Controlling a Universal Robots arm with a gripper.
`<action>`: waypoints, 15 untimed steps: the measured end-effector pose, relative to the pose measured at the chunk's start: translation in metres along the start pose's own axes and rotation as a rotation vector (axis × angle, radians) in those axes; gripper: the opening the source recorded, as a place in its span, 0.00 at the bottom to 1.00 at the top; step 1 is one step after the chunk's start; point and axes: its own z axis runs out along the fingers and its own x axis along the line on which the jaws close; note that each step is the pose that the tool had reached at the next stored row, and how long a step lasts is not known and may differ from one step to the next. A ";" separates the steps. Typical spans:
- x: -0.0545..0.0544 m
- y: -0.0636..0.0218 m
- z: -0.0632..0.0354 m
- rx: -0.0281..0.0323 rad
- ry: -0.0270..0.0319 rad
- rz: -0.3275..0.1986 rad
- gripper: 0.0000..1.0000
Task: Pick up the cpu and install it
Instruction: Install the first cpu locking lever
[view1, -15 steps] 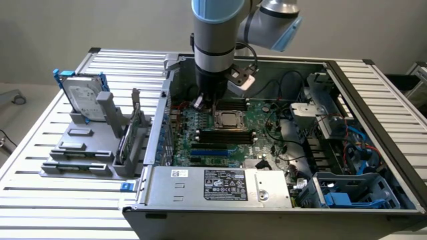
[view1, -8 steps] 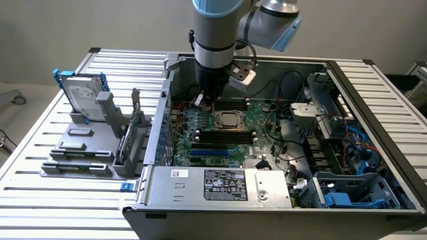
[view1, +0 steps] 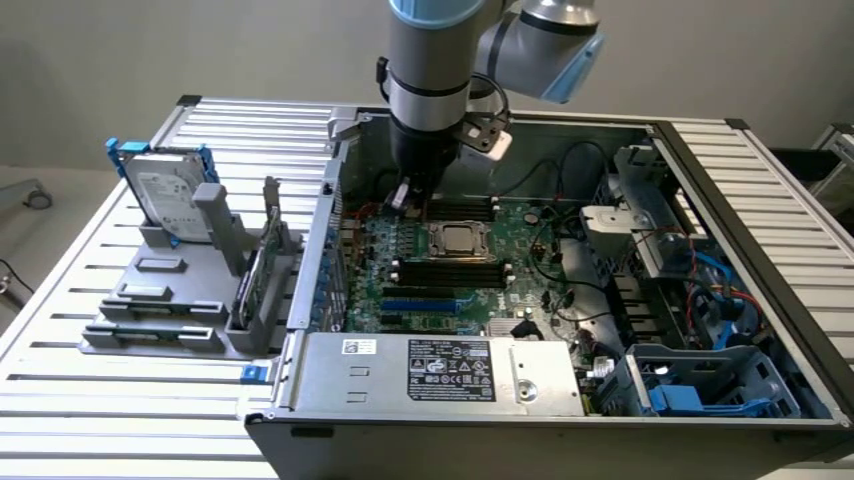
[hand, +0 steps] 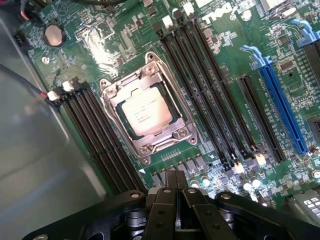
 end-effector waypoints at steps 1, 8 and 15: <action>0.001 -0.0005 0.0002 0.0012 -0.0011 -0.009 0.11; 0.008 -0.0040 0.0015 0.0079 -0.0100 -0.074 0.11; 0.010 -0.0053 0.0020 0.0101 -0.0317 -0.149 0.11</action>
